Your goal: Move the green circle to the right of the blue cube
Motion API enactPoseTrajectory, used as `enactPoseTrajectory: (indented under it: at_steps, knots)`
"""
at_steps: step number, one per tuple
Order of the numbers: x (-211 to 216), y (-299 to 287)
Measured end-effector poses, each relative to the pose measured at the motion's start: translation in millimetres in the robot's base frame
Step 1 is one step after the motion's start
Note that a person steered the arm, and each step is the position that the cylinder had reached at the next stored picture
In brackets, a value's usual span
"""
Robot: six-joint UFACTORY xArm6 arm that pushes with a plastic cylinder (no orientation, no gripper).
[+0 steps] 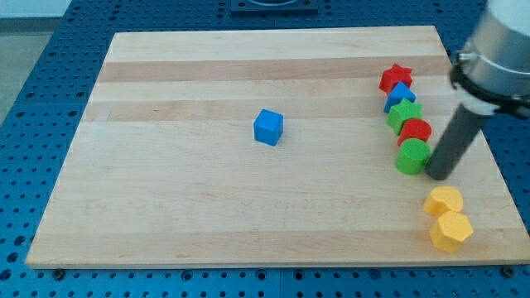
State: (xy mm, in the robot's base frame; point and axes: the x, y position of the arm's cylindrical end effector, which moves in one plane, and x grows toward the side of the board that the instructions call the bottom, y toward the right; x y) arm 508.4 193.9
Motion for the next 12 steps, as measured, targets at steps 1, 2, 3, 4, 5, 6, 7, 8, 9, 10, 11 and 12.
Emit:
enactPoseTrajectory:
  at_steps: [1,2,3,4,5,6,7,8,9,10,11,12]
  knots:
    - [-30.9,-38.8]
    - [-64.4,-72.9]
    - [-73.6,-78.6]
    - [-87.3,-78.3]
    - [-119.4,-77.1]
    - [-153.3,-77.1]
    - [-172.9,-78.9]
    - [-165.6,-96.9]
    - [-140.2,-111.5]
    - [-115.0,-126.1]
    - [-100.2,-141.3]
    - [-101.8,-135.1]
